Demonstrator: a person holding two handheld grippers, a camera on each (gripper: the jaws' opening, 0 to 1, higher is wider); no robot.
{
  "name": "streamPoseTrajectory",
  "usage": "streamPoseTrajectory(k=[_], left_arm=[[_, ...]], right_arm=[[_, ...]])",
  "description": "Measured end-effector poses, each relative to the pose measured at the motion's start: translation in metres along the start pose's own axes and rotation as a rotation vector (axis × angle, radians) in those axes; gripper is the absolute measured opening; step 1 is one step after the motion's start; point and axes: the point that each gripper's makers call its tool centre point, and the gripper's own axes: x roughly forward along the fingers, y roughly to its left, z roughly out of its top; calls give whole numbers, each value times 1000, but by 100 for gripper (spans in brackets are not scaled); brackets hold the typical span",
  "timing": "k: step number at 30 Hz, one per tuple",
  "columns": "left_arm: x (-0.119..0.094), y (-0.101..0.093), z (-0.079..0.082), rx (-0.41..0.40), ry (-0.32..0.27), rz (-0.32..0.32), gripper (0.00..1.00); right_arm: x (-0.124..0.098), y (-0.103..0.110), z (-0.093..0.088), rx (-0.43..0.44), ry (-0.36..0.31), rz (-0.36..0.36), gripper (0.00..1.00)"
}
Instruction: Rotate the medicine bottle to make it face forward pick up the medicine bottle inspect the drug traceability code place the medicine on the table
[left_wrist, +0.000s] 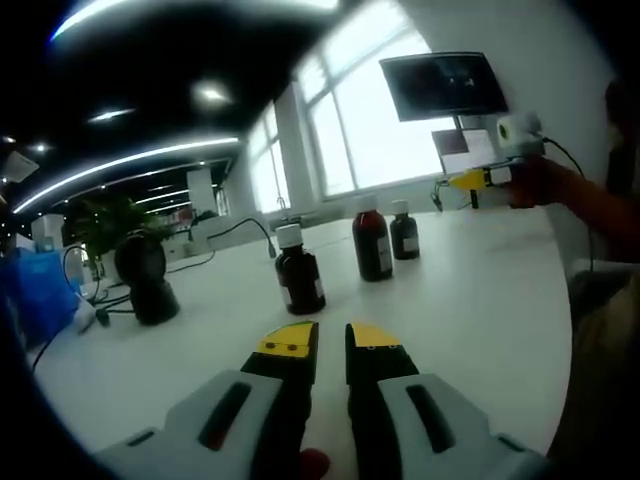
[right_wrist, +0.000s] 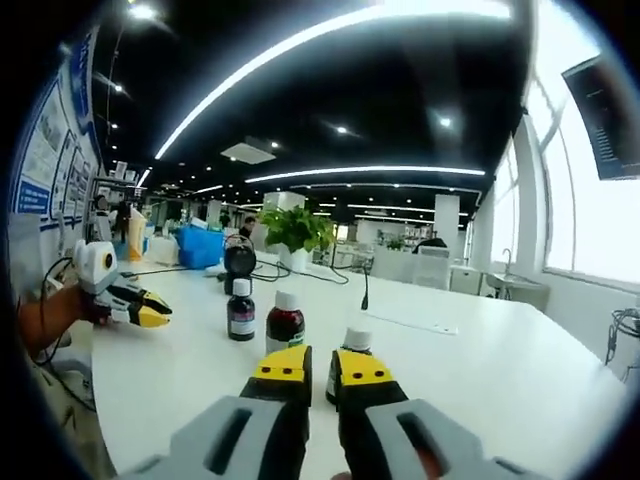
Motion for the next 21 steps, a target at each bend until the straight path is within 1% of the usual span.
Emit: streamPoseTrajectory(k=[4, 7, 10, 21], left_arm=[[0, -1, 0, 6, 2, -1, 5], [0, -1, 0, 10, 2, -5, 5], [0, -2, 0, 6, 1, -7, 5], [0, -3, 0, 9, 2, -7, 5]], right_arm=[[5, 4, 15, -35, -12, 21, 7], [11, 6, 22, -63, -8, 38, 8], [17, 8, 26, -91, 1, 52, 9], [40, 19, 36, -109, 16, 119, 11]])
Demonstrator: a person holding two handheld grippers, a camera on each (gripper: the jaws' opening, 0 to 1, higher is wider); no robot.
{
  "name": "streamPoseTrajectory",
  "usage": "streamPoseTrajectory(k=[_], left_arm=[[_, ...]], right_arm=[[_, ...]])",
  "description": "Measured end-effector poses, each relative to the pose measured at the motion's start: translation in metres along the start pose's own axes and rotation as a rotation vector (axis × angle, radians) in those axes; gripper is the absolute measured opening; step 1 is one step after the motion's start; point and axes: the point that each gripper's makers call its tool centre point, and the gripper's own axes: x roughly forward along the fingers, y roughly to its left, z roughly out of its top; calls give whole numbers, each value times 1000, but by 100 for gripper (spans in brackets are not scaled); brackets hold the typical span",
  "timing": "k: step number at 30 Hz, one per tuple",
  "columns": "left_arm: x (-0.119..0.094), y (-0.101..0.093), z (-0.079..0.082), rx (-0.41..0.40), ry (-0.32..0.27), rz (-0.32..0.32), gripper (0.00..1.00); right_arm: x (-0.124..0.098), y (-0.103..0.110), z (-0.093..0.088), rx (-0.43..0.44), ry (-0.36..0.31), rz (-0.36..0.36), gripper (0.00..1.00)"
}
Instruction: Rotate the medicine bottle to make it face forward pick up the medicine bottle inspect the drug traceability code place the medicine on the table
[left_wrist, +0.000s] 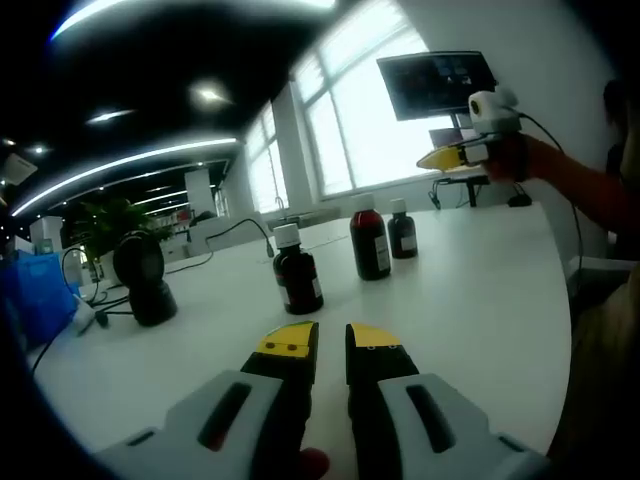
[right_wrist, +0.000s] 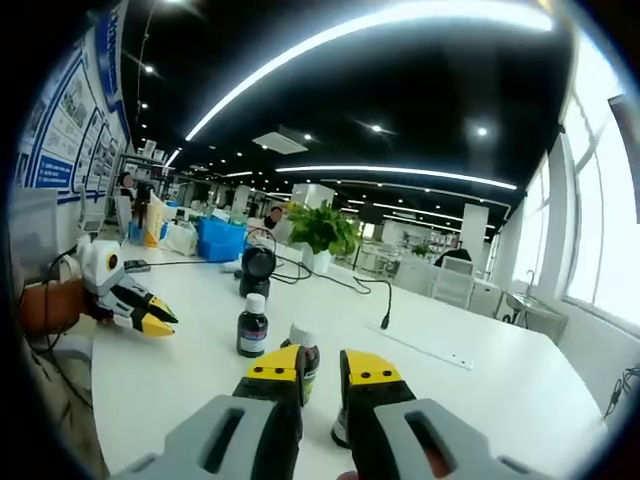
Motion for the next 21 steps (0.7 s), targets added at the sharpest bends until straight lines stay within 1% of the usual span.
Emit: streamPoseTrajectory(k=[10, 21], left_arm=[[0, 1, 0, -6, -3, -2, 5], [0, 0, -1, -5, 2, 1, 5]], right_arm=[[24, 7, 11, -41, 16, 55, 13], [52, 6, 7, -33, 66, 117, 15]])
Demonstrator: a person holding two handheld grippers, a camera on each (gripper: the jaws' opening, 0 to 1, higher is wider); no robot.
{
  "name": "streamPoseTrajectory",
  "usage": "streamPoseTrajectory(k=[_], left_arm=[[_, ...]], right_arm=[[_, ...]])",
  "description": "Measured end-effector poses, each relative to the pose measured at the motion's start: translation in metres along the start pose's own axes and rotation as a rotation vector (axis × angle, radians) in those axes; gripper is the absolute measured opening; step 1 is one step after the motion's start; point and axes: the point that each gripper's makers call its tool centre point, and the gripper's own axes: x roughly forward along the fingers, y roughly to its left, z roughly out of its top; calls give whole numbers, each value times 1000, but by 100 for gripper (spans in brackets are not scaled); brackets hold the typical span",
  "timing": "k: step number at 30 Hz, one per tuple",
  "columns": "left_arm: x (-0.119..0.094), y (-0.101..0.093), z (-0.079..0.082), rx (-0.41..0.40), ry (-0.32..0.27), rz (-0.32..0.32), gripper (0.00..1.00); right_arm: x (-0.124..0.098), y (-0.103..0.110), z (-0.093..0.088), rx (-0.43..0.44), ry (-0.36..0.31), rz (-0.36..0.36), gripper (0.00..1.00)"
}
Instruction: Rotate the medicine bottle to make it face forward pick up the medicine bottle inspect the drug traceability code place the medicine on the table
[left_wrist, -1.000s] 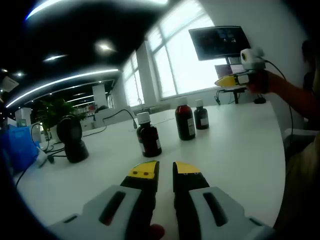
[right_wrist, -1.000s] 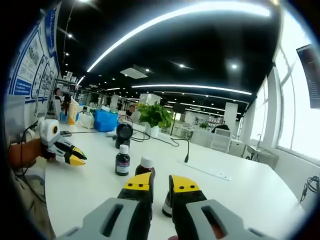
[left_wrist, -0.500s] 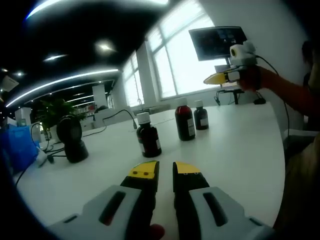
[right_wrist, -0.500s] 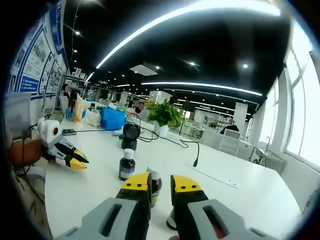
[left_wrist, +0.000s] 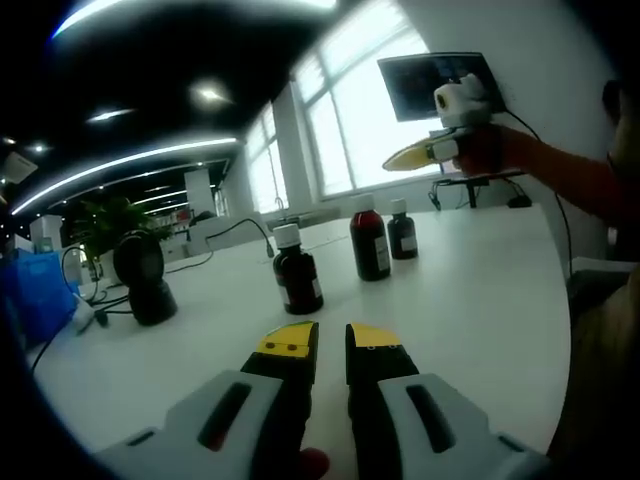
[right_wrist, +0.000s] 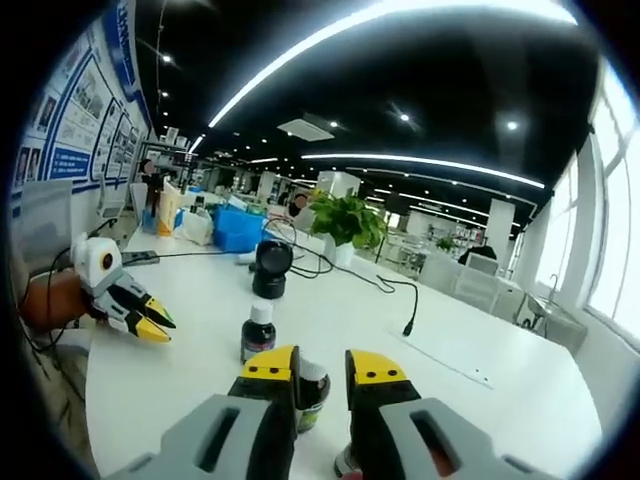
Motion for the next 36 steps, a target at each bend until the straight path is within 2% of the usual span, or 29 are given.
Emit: streamPoseTrajectory(k=[10, 15, 24, 36], left_arm=[[1, 1, -1, 1, -1, -2, 5], [1, 2, -2, 14, 6, 2, 5], [1, 4, -4, 10, 5, 4, 5], [1, 3, -4, 8, 4, 5, 5]], right_arm=[[13, 1, -2, 29, 17, 54, 17], [23, 4, -1, 13, 45, 85, 18], [39, 12, -11, 11, 103, 142, 20], [52, 13, -25, 36, 168, 167, 18]])
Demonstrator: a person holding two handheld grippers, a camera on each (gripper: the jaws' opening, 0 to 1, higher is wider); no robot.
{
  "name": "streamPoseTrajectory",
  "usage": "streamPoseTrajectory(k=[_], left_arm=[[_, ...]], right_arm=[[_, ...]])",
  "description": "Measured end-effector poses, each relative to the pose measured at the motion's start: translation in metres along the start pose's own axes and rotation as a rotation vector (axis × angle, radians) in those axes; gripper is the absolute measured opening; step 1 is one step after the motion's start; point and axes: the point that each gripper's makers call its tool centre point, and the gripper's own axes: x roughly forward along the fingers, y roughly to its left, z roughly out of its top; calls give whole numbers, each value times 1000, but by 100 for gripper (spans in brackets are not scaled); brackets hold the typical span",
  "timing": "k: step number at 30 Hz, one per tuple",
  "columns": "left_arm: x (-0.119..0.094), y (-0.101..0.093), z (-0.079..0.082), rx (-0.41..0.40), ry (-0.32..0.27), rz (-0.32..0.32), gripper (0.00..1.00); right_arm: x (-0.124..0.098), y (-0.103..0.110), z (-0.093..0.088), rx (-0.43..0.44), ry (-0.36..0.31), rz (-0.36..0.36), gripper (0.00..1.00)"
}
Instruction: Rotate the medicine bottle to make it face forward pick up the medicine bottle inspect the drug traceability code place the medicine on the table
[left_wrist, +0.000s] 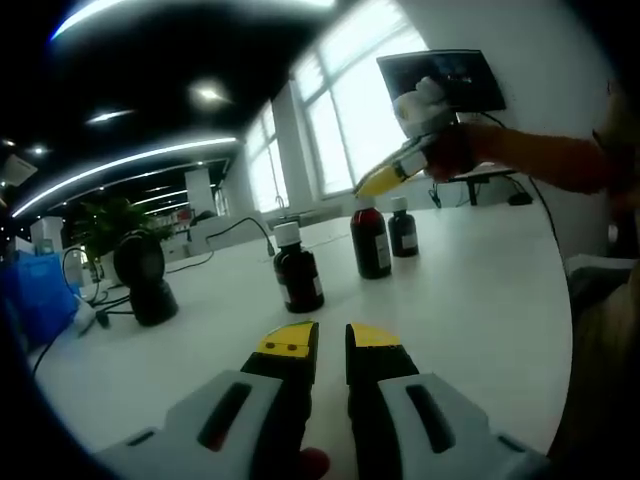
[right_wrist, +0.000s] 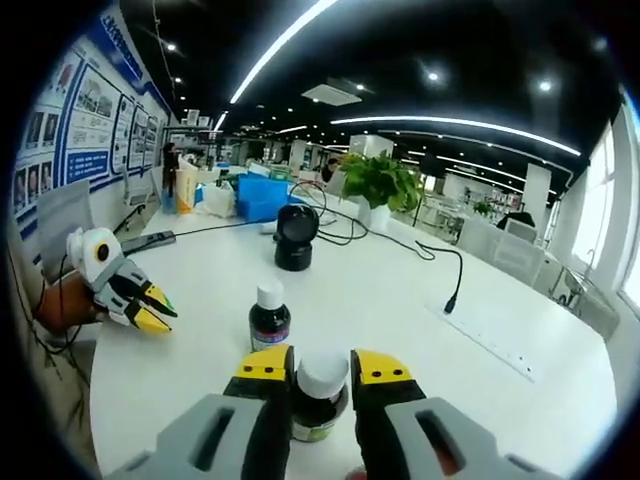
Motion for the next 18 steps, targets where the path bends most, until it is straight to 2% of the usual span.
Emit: streamPoseTrajectory(k=[11, 18], left_arm=[[0, 1, -1, 1, 3, 5, 5], [0, 0, 0, 2, 3, 6, 5]], right_arm=[[1, 2, -2, -10, -2, 3, 17], [1, 2, -3, 10, -10, -56, 17]])
